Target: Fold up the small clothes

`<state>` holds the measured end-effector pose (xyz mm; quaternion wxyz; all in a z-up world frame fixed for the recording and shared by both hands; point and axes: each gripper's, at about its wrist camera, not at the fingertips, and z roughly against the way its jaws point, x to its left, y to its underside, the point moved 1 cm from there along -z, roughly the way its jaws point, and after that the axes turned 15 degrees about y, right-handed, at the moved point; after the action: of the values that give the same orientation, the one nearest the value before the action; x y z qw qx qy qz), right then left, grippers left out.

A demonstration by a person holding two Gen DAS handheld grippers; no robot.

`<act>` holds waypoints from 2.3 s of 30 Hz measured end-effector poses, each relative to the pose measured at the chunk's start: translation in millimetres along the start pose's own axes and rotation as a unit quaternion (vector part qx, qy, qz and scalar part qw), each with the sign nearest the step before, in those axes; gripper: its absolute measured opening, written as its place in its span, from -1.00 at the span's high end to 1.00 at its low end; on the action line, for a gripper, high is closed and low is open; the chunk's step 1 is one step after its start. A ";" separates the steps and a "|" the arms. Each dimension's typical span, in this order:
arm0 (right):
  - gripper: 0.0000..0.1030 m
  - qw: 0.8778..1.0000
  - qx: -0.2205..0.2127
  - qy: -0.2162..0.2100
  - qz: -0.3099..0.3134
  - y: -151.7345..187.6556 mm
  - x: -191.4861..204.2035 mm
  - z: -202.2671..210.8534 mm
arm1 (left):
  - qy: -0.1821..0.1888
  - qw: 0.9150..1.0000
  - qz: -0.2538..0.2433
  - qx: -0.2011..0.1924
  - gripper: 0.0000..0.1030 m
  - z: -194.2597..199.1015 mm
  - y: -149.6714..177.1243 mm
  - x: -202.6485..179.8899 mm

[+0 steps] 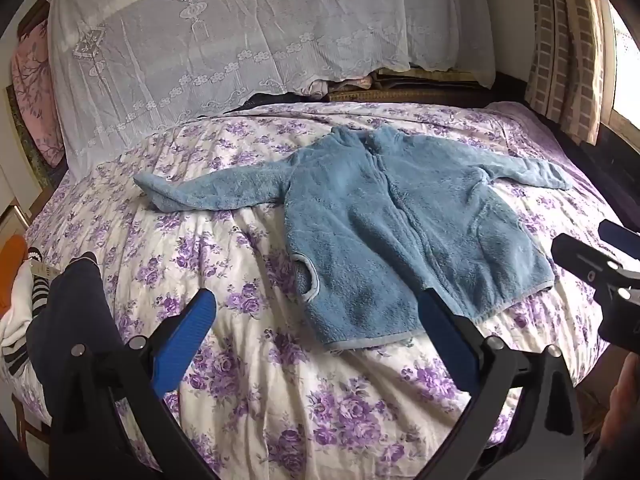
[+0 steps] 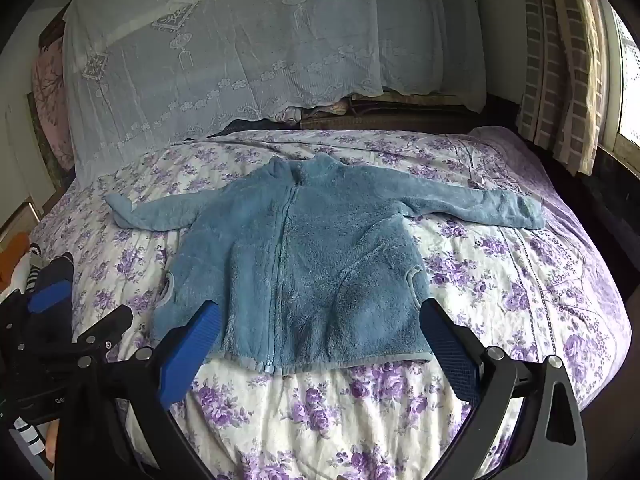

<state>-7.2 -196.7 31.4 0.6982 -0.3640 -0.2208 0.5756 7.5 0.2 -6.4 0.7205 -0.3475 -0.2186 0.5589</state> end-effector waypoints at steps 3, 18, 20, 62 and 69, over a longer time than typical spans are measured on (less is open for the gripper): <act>-0.93 1.000 -0.002 0.000 0.000 -0.1 -0.1 0.7 | -0.002 1.000 0.004 0.000 -0.91 -0.7 -0.4 1.8; -0.93 1.000 -0.003 0.001 0.002 -0.9 0.0 3.3 | 0.000 1.000 0.009 0.003 -0.91 0.2 3.6 7.0; -0.93 1.000 -0.003 0.002 0.002 -1.0 0.0 3.7 | 0.000 1.000 0.011 0.004 -0.91 -0.6 3.7 8.8; -0.93 1.000 -0.004 0.001 0.001 -1.9 -1.3 6.8 | -0.004 1.000 0.015 0.010 -0.91 -3.3 3.2 11.0; -0.93 1.000 -0.004 0.000 0.001 -1.6 -1.1 6.9 | -0.005 1.000 0.014 0.010 -0.91 -3.3 3.2 11.0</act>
<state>-11.5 -196.1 37.2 0.6961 -0.3672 -0.2226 0.5754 10.8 10.3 -11.9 0.7149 -0.3407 -0.2112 0.5729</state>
